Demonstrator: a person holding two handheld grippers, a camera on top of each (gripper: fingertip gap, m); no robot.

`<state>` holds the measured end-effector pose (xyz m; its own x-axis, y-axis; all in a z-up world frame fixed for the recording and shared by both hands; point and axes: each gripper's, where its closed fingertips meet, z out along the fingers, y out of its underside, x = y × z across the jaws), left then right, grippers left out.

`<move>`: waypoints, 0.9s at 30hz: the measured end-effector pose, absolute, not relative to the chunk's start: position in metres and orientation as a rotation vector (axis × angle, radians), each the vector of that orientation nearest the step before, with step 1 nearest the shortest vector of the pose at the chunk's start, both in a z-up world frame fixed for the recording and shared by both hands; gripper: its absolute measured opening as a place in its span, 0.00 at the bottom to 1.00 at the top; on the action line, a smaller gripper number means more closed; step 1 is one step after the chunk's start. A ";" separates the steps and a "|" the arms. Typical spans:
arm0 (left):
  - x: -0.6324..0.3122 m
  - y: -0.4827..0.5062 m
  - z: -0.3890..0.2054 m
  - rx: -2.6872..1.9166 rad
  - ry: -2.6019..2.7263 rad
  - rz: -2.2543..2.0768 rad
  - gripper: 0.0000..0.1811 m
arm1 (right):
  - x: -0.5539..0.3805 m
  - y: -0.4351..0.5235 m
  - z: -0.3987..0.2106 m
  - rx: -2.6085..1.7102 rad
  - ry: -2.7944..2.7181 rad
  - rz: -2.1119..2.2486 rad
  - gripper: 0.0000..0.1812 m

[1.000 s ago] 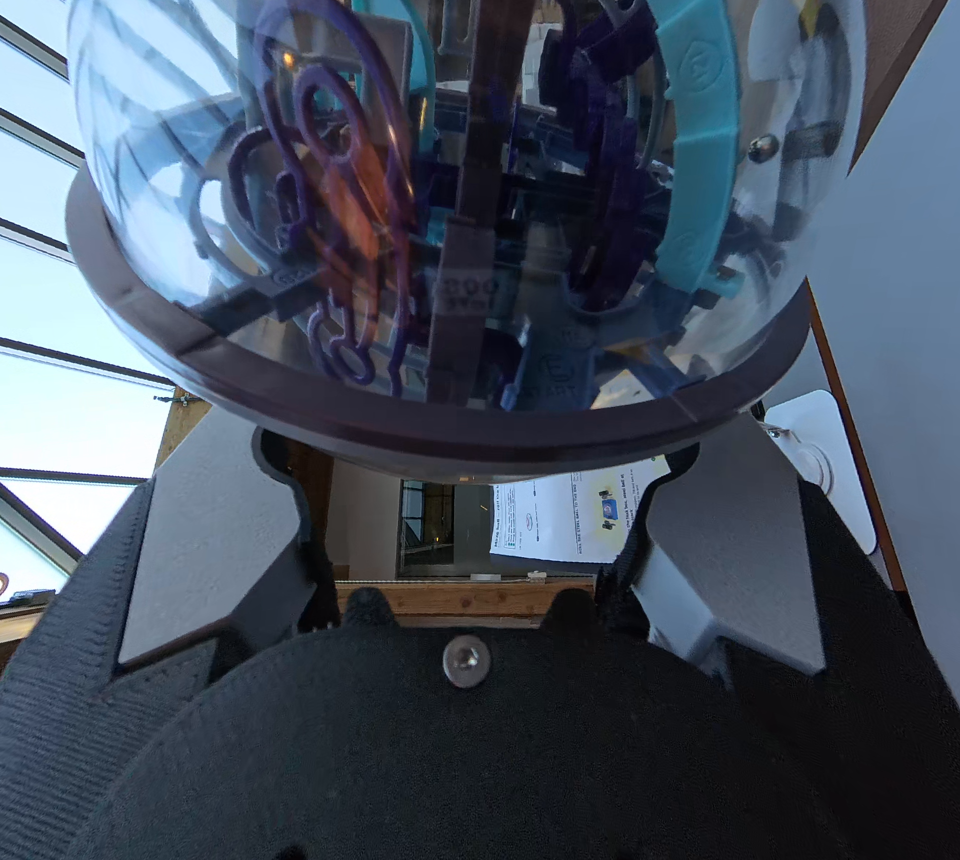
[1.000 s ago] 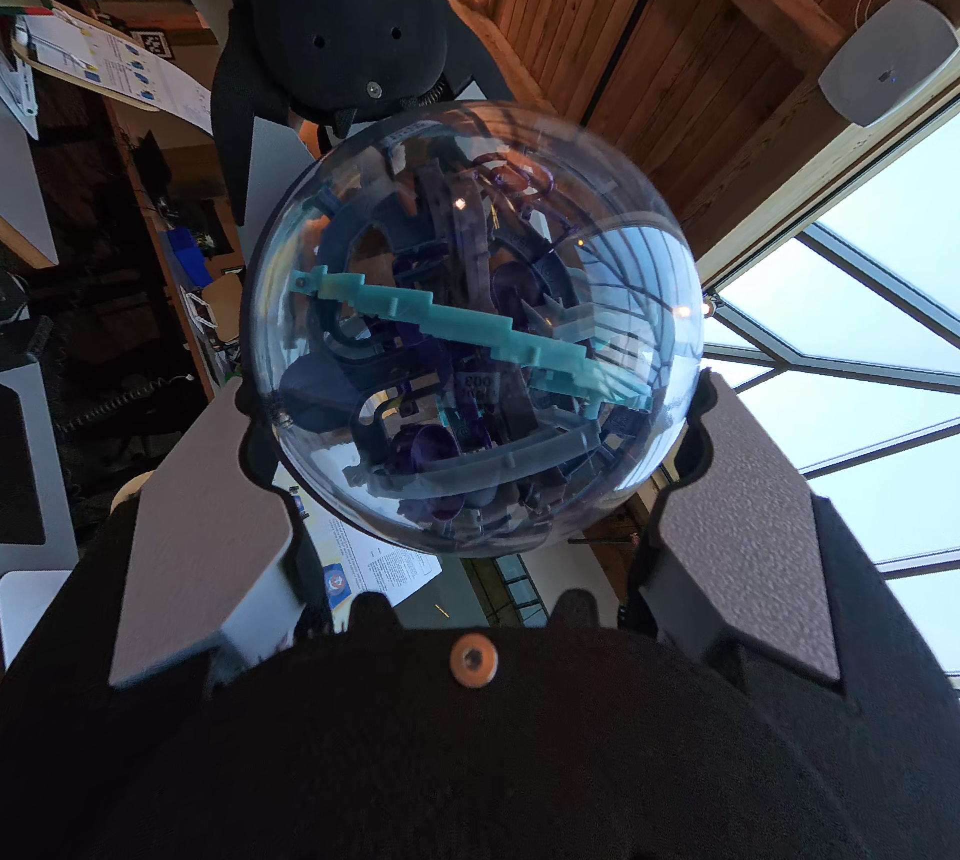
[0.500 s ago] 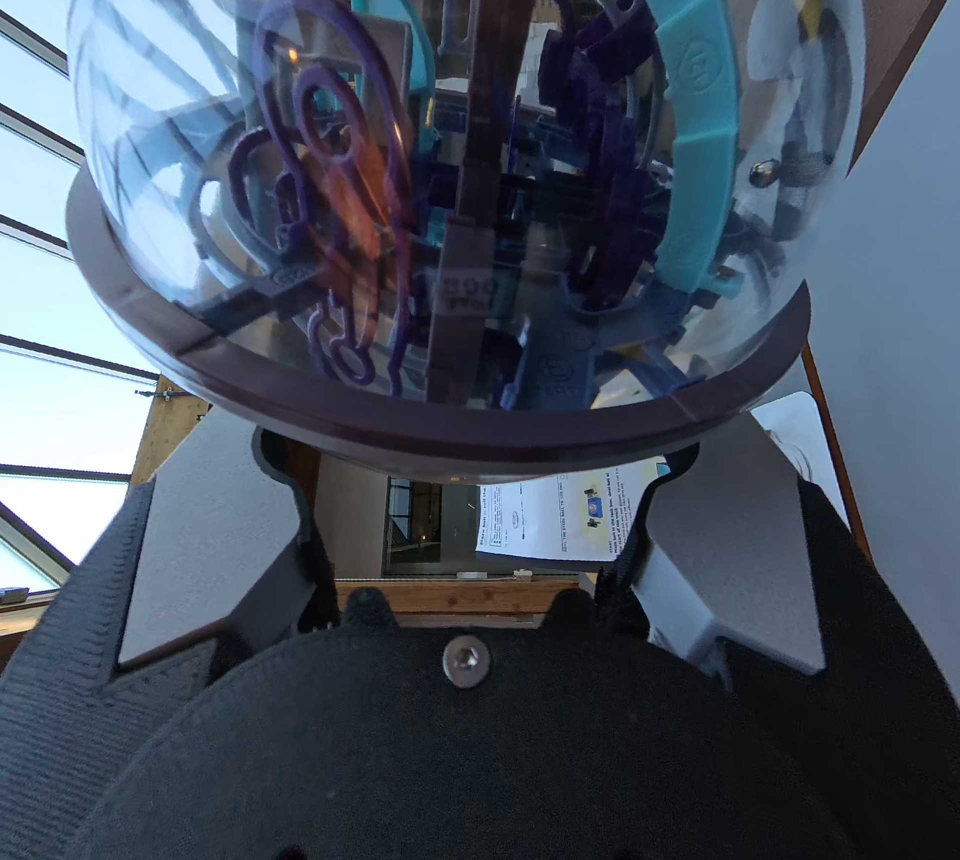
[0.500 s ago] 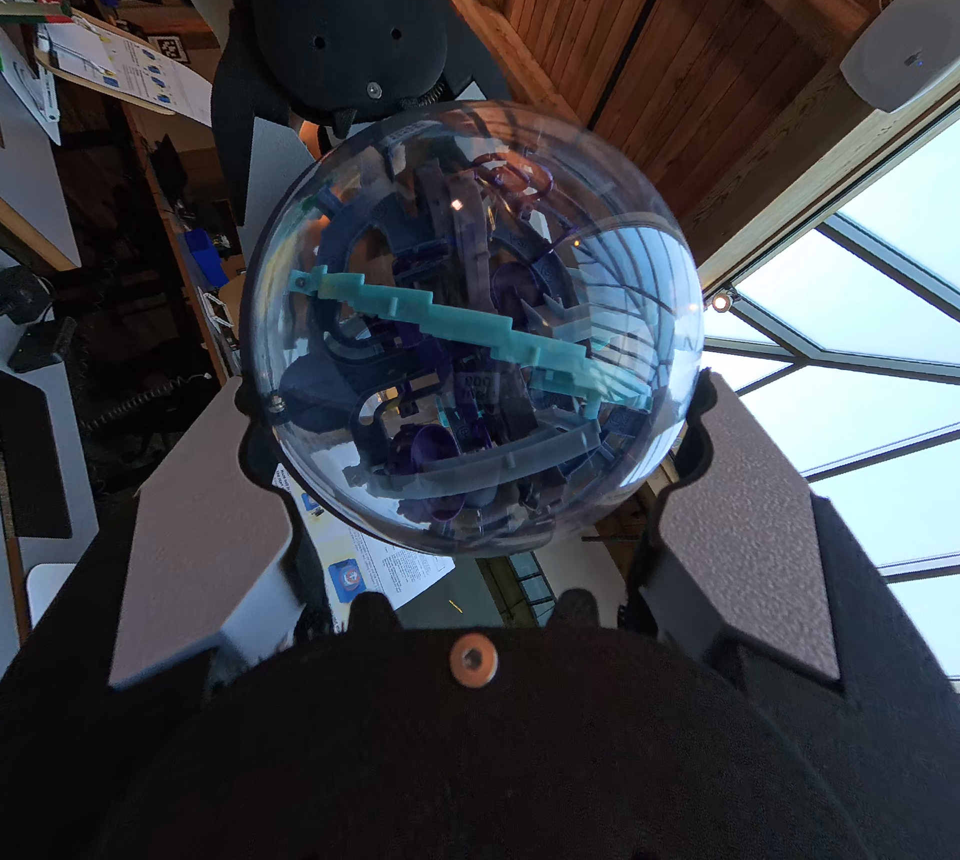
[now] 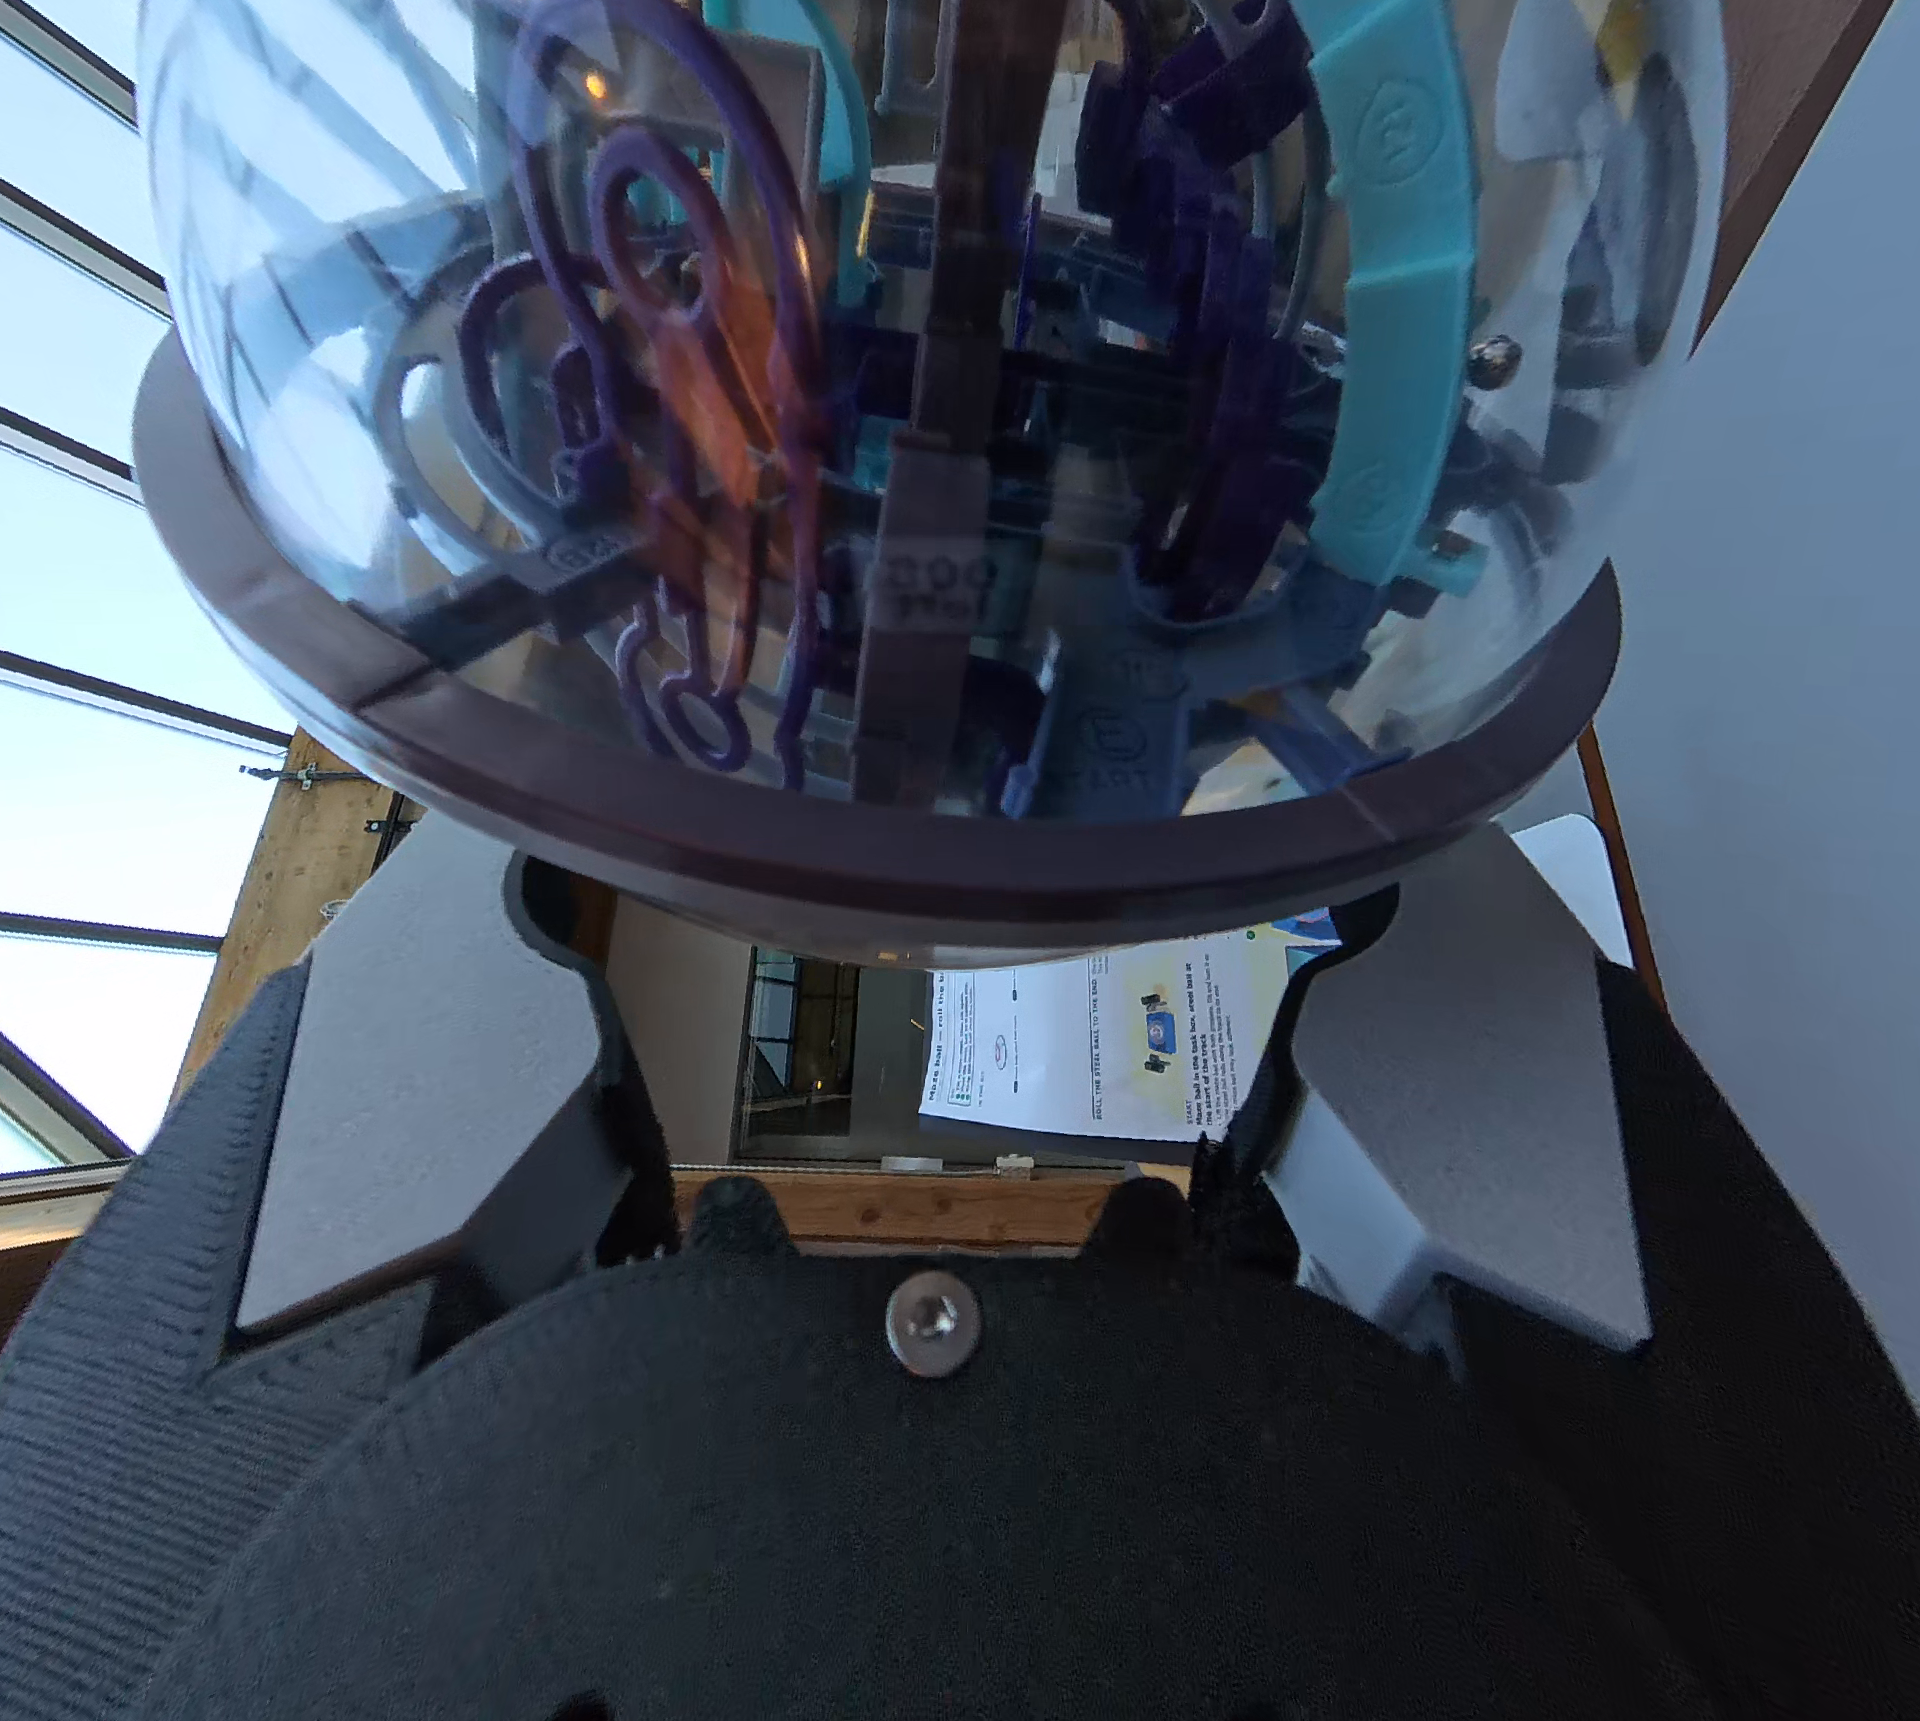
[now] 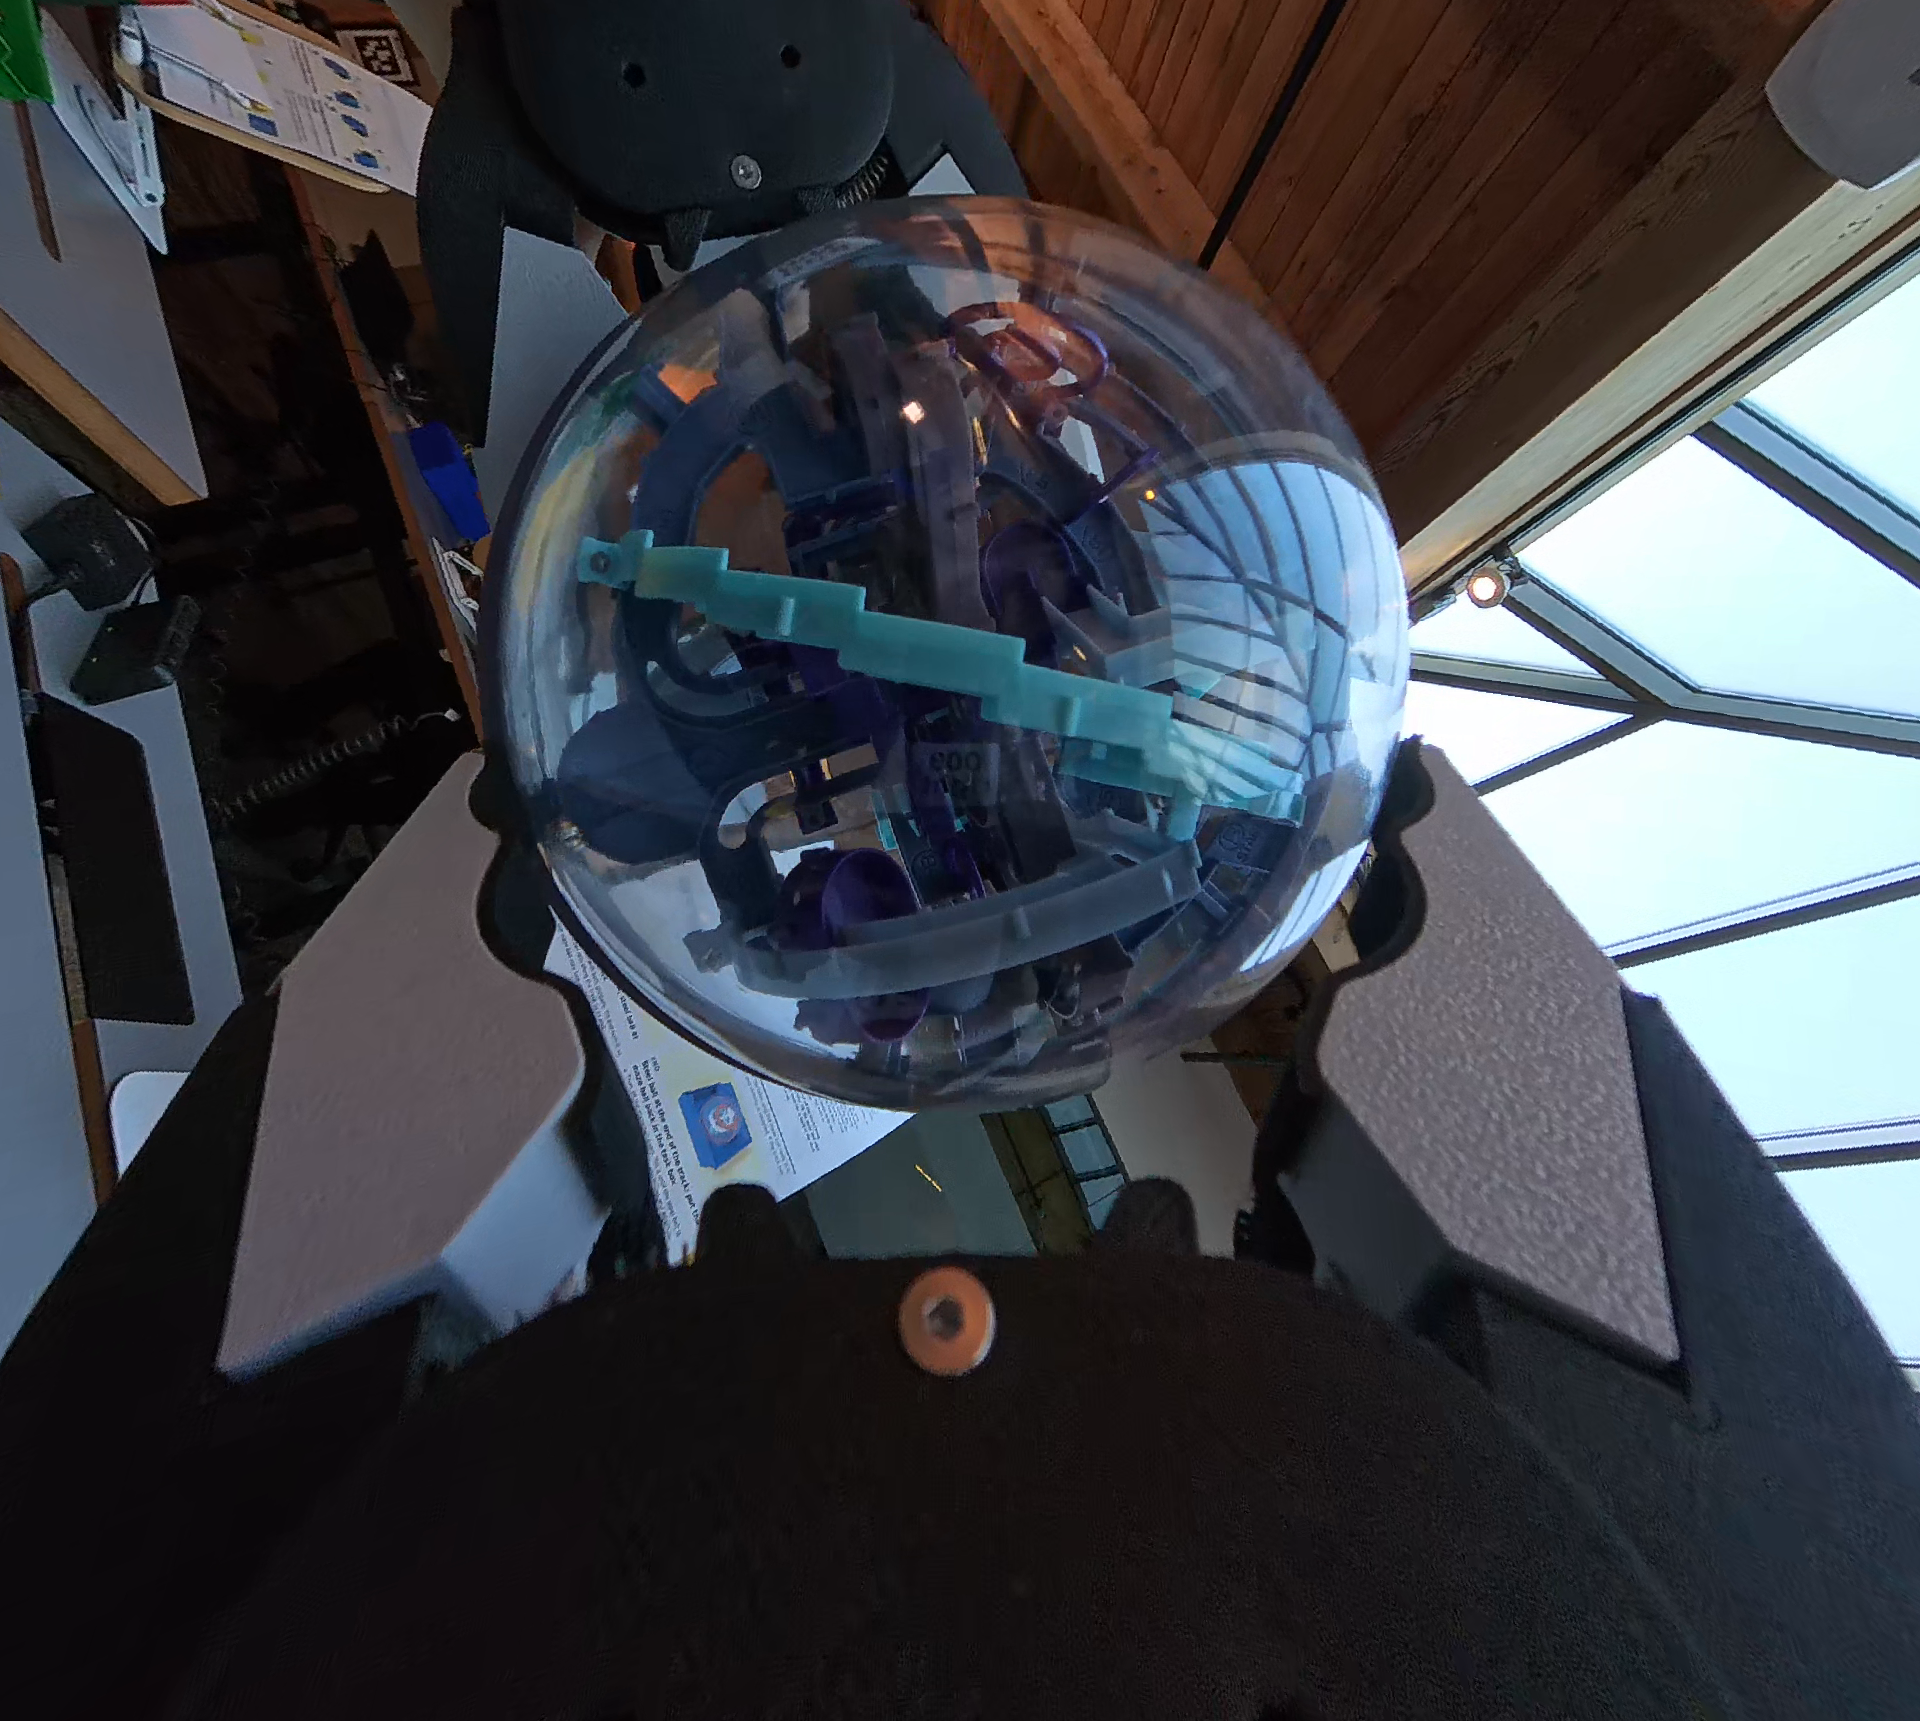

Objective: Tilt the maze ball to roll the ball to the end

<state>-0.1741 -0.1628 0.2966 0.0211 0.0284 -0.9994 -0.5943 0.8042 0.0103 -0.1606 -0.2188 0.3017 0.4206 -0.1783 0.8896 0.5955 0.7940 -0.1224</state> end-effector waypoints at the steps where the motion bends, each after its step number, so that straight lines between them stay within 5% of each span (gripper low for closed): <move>1: -0.174 -0.163 0.296 -0.480 1.482 0.511 0.82 | -0.161 -0.219 0.302 -0.462 -1.032 -0.508 0.86; 27: -0.180 -0.156 0.284 -0.536 1.452 0.421 0.82 | -0.167 -0.211 0.294 -0.531 -1.111 -0.499 0.86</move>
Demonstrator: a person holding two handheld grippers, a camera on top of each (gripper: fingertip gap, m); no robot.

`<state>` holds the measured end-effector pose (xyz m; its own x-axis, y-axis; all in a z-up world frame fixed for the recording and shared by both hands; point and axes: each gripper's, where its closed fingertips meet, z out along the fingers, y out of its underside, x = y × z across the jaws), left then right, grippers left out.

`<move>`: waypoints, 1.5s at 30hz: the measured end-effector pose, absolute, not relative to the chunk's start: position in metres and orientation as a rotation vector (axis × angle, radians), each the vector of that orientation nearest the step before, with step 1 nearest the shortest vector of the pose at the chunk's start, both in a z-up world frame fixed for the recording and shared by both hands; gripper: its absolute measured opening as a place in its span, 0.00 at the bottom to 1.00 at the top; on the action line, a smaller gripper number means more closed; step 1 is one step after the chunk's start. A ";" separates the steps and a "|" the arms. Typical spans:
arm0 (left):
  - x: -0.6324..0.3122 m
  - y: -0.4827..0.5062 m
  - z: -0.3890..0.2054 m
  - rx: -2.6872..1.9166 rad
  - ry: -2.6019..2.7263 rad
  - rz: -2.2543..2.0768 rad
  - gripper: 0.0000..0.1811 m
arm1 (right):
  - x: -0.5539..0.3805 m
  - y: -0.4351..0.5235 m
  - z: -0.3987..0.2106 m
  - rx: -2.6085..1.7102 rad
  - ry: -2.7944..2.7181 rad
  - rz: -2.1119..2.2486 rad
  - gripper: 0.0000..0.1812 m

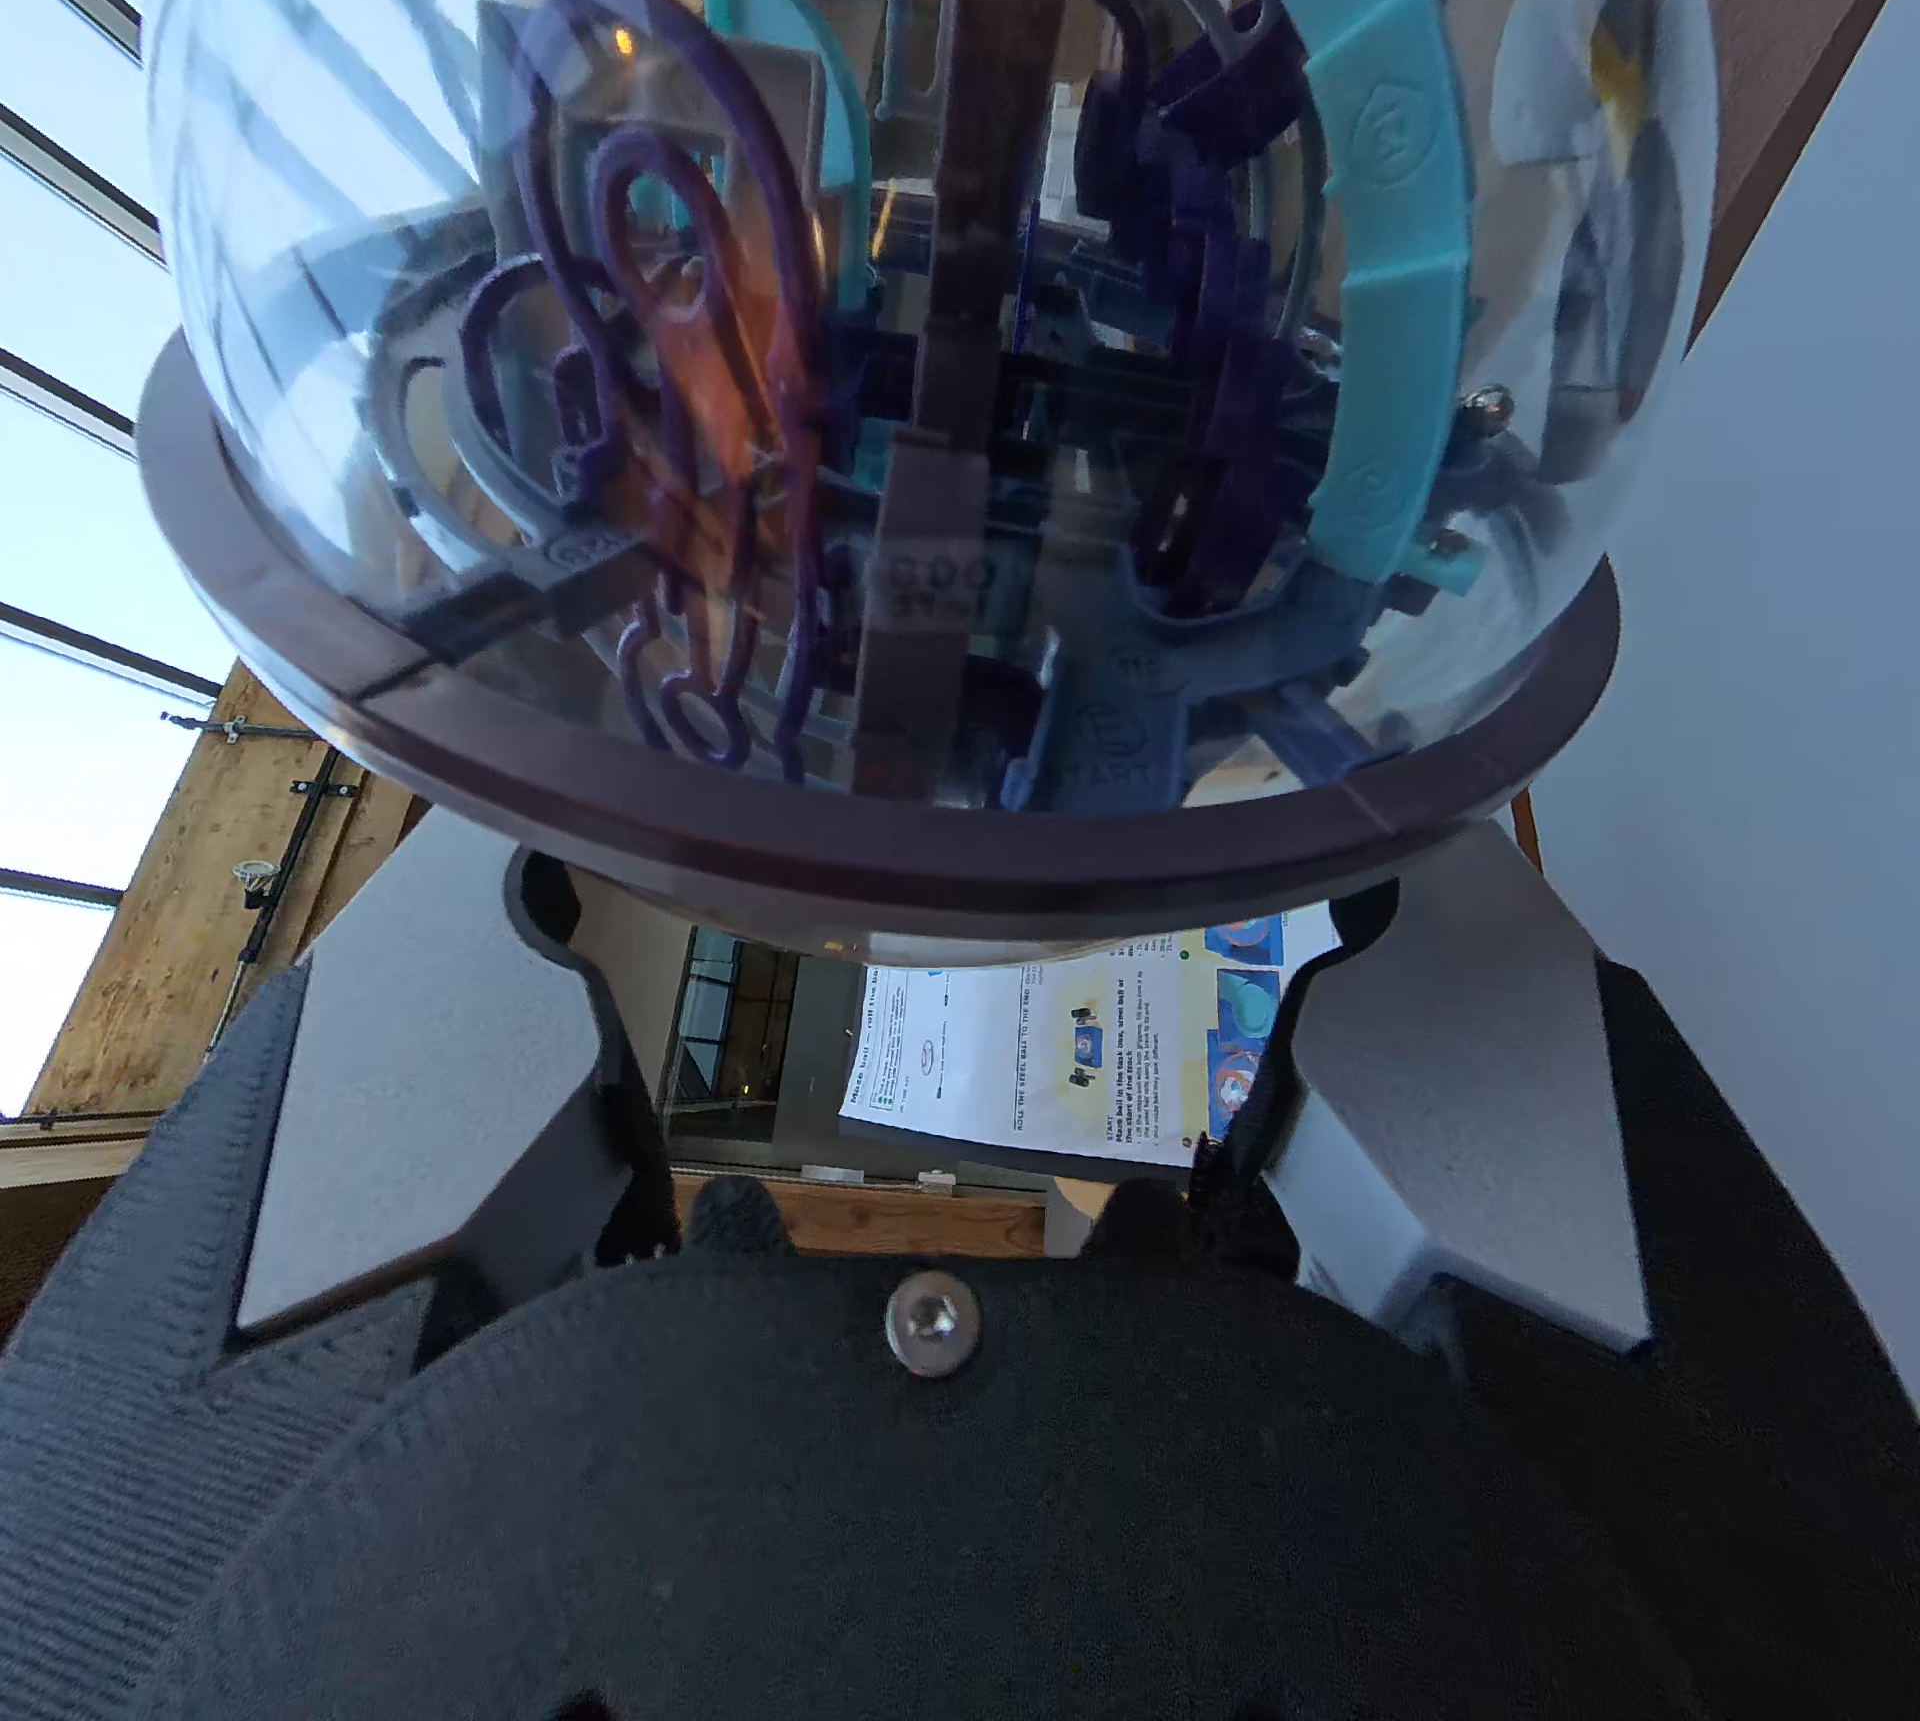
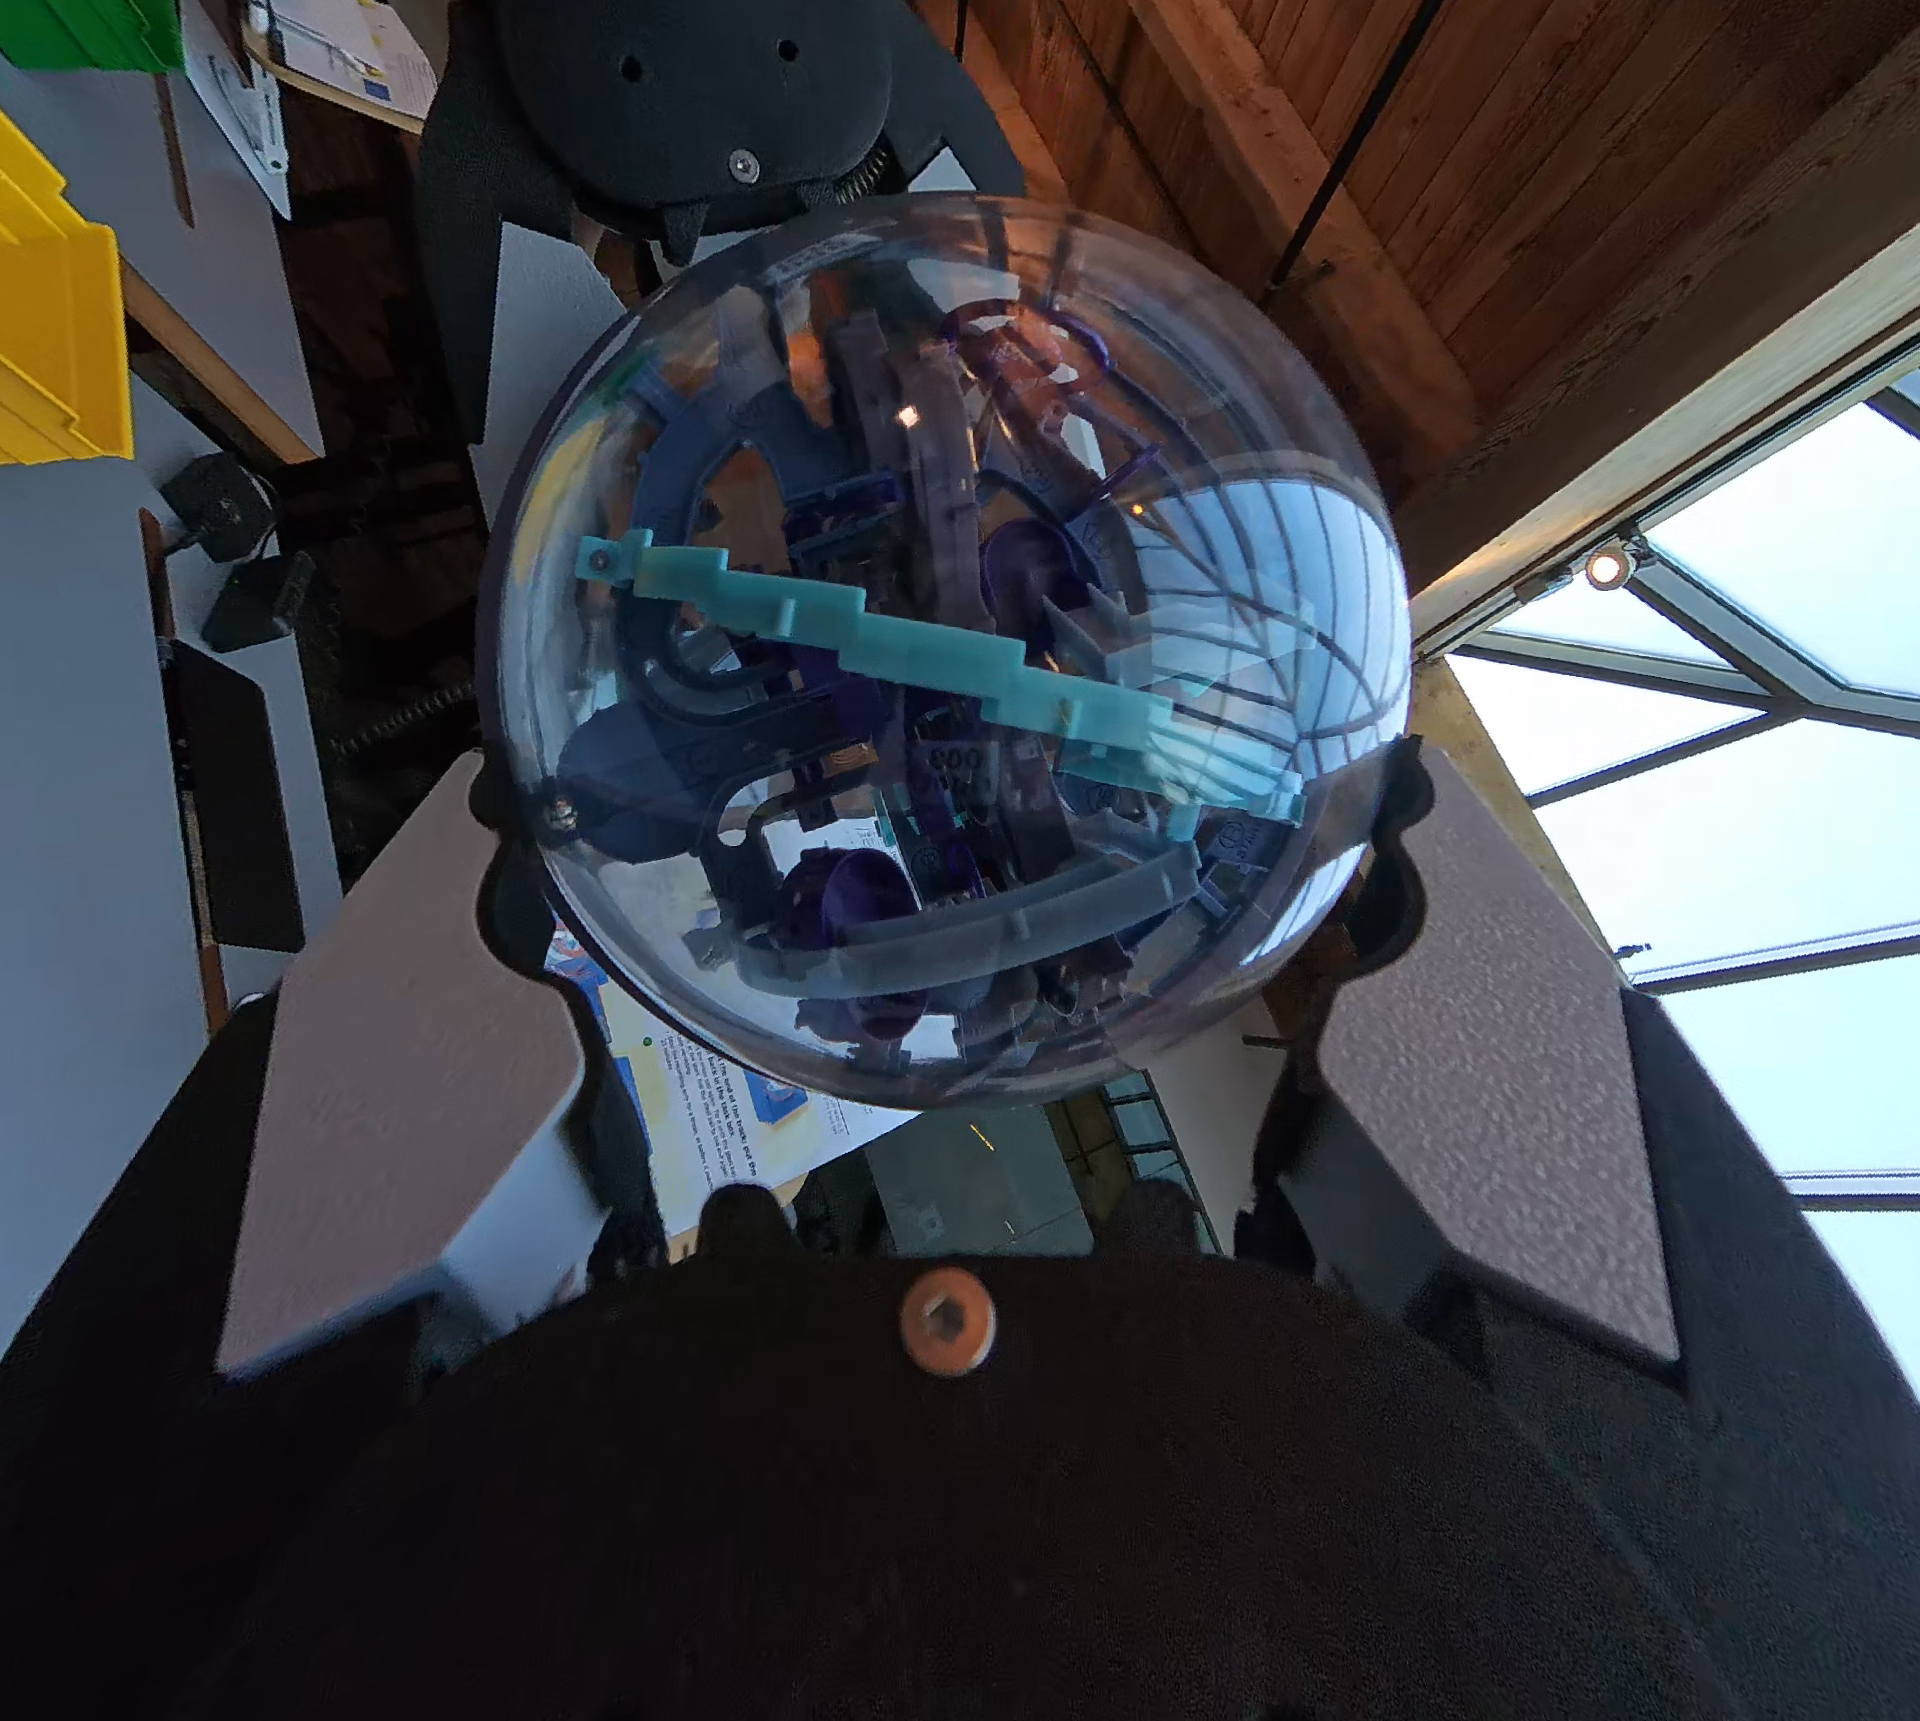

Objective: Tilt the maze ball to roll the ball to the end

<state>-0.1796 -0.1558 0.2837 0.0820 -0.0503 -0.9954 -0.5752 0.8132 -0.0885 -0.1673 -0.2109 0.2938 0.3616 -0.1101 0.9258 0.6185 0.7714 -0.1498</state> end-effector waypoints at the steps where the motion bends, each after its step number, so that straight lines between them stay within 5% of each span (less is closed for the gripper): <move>1: -0.180 -0.156 0.283 -0.539 1.451 0.419 0.82 | -0.168 -0.211 0.293 -0.534 -1.114 -0.497 0.86; 45: -0.190 -0.136 0.244 -0.660 1.401 0.261 0.82 | -0.182 -0.190 0.263 -0.661 -1.249 -0.460 0.86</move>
